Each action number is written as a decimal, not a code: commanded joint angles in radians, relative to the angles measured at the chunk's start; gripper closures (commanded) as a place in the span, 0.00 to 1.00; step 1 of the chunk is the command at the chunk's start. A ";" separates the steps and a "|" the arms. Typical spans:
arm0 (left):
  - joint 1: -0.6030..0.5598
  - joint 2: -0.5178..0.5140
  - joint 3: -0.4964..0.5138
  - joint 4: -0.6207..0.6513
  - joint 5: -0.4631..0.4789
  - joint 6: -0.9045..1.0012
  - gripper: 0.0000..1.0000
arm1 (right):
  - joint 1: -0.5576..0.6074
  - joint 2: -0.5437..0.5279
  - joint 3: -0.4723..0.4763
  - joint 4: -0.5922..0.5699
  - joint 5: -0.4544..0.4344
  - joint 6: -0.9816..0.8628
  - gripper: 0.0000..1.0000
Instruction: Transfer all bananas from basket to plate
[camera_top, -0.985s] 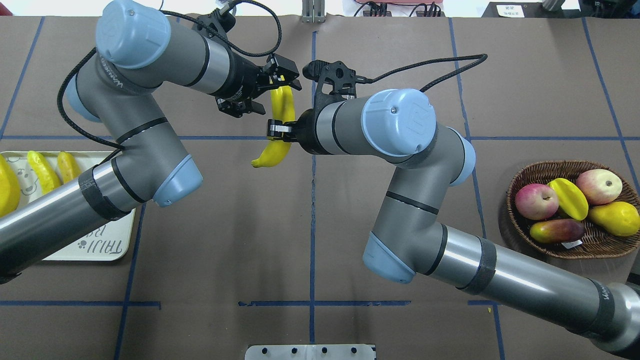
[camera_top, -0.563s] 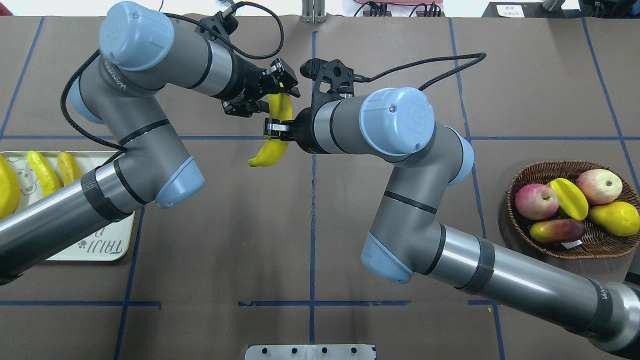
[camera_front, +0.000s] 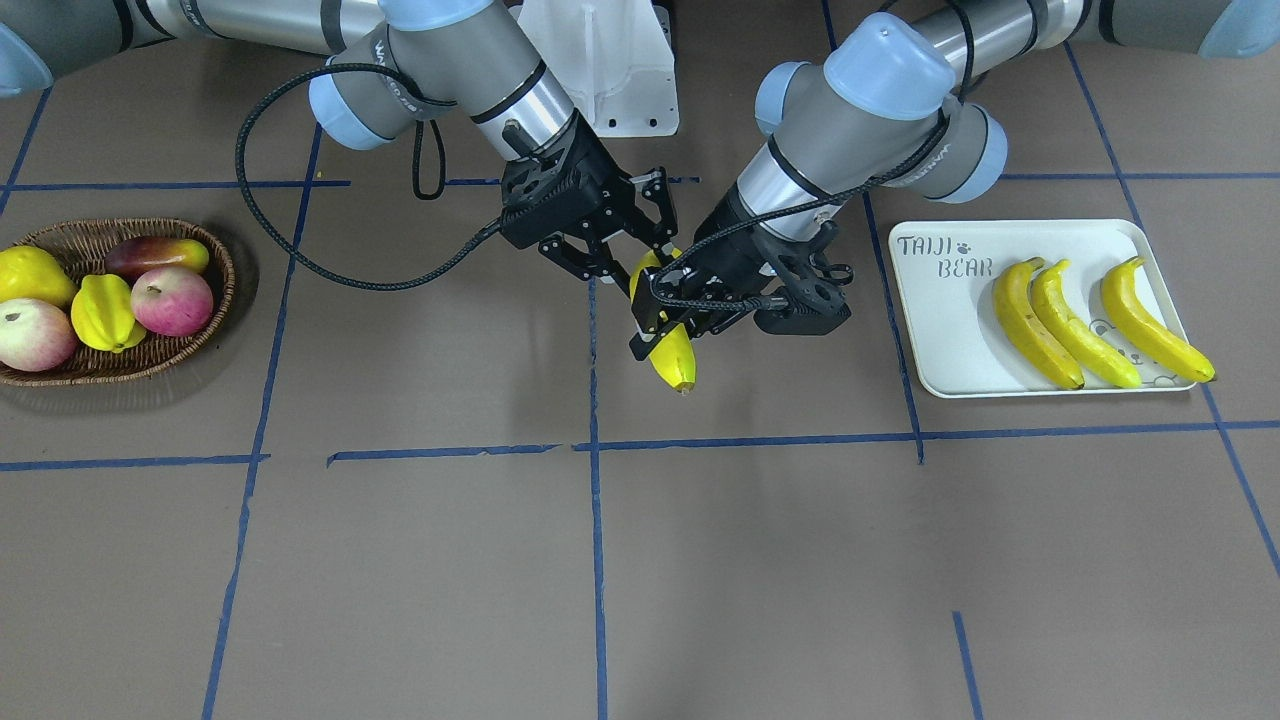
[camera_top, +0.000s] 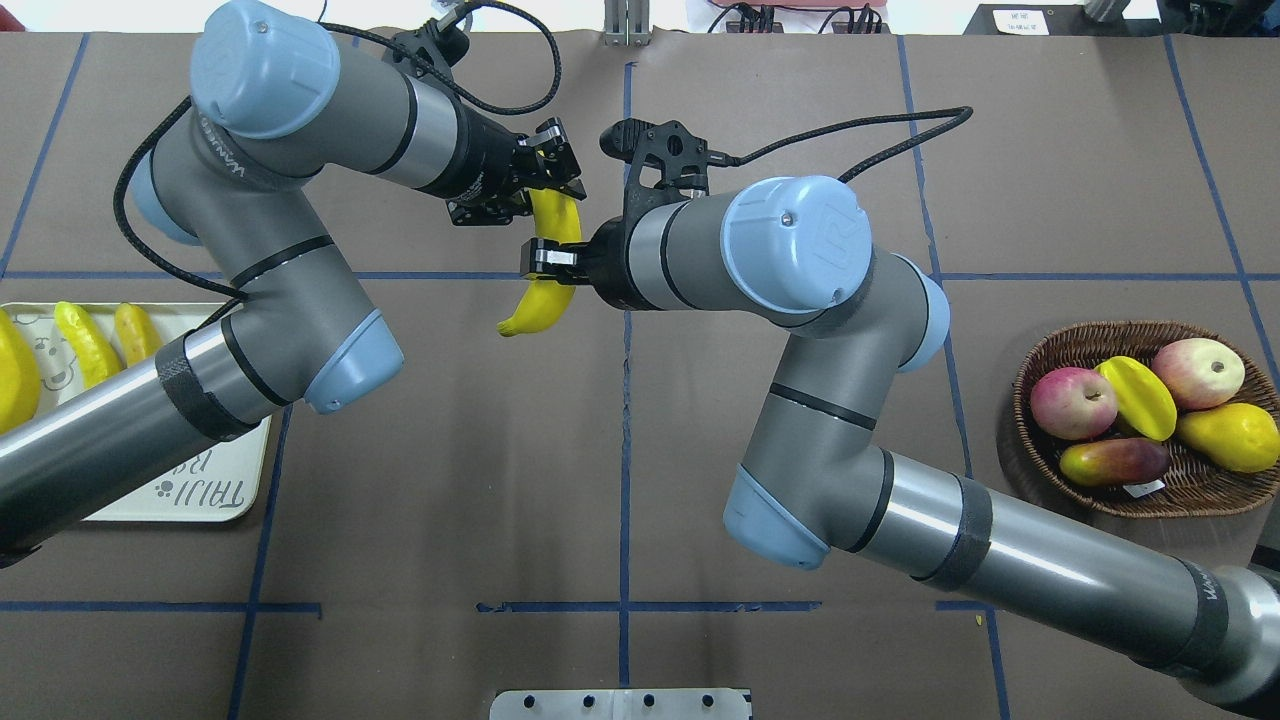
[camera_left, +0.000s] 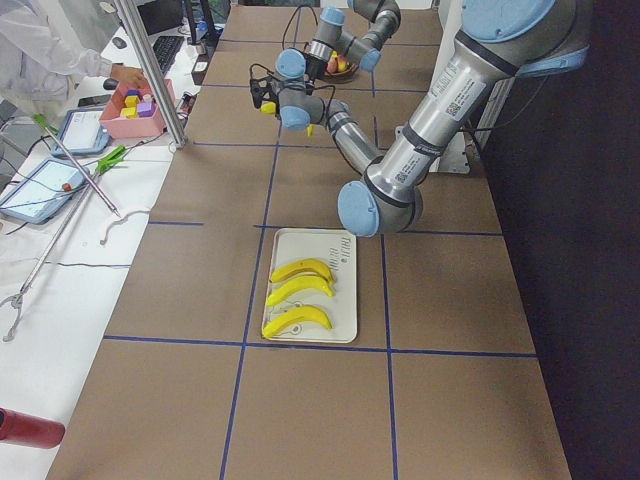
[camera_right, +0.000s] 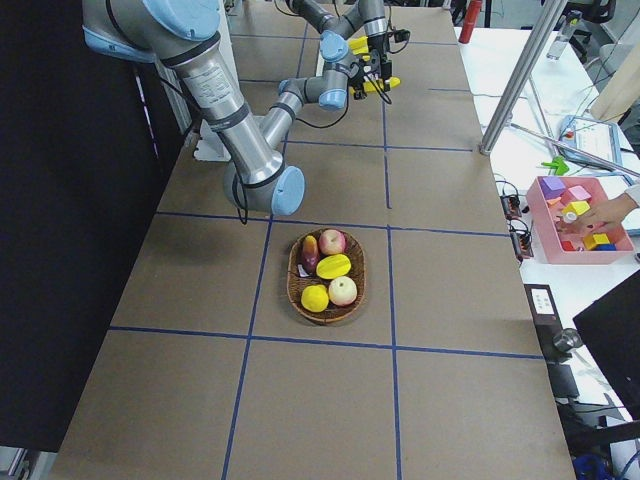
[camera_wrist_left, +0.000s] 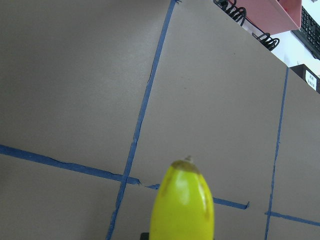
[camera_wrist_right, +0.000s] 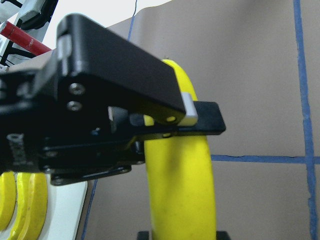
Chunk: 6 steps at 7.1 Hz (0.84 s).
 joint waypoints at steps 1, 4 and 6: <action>-0.010 0.009 0.000 0.000 0.000 0.005 1.00 | 0.049 -0.019 0.030 -0.015 0.109 -0.008 0.01; -0.055 0.159 -0.032 0.017 -0.014 0.001 1.00 | 0.175 -0.161 0.071 -0.017 0.276 -0.022 0.01; -0.119 0.312 -0.049 0.024 -0.029 0.007 1.00 | 0.255 -0.215 0.080 -0.113 0.337 -0.135 0.01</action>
